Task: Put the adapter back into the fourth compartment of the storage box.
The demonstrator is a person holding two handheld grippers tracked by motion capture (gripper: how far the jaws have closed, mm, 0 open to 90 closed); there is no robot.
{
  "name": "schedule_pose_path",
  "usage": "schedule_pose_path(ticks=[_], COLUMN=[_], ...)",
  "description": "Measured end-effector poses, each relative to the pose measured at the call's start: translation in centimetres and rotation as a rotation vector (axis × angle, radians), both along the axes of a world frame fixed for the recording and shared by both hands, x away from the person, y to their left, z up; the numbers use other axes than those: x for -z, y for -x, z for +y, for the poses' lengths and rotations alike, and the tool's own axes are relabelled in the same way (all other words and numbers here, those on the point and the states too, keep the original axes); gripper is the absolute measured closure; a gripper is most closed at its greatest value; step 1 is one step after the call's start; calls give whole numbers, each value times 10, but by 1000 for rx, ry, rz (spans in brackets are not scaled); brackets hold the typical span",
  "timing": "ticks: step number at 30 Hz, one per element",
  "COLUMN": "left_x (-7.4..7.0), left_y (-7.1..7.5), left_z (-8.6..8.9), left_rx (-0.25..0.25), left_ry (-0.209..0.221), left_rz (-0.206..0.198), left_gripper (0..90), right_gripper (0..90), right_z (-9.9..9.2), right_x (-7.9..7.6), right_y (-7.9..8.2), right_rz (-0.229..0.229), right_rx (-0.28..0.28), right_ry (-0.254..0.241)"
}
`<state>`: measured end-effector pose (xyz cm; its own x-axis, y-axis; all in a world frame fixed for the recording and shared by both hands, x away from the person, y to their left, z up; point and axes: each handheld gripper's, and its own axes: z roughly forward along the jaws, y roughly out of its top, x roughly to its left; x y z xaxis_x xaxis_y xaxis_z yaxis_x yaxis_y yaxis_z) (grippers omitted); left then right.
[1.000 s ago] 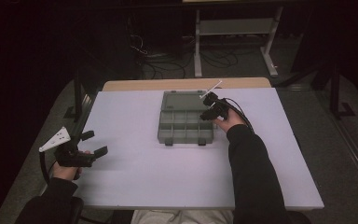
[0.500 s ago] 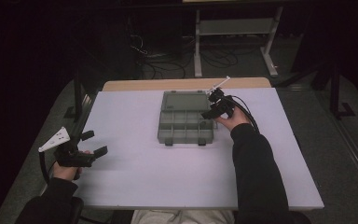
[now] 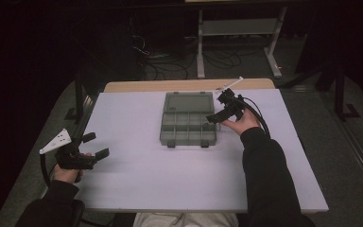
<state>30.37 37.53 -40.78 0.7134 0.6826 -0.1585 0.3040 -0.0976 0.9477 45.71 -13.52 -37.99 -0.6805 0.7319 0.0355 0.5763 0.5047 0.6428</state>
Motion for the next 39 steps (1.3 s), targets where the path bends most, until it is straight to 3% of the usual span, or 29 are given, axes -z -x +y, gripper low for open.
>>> schedule_pose_path(ticks=[5, 15, 25, 30, 39], left_x=[0, 1, 1, 2, 2], left_y=[0, 0, 0, -1, -1], left_z=[0, 0, -1, -2, -2], left_rx=[-2, -4, -3, -3, -6], left_ry=[1, -6, -11, -13, -14], left_rz=[1, 6, 7, 11, 14], left_gripper=[0, 0, 0, 0, 0], right_gripper=[0, 0, 0, 0, 0], right_z=[-4, -18, -34, -46, -55], right_x=[-3, -17, -16, -18, -14], right_y=[7, 31, 49, 58, 72], right_rz=[-5, -60, -64, -75, -83], right_rx=[8, 7, 20, 29, 29], right_ry=[-15, -54, -62, -103, -116])
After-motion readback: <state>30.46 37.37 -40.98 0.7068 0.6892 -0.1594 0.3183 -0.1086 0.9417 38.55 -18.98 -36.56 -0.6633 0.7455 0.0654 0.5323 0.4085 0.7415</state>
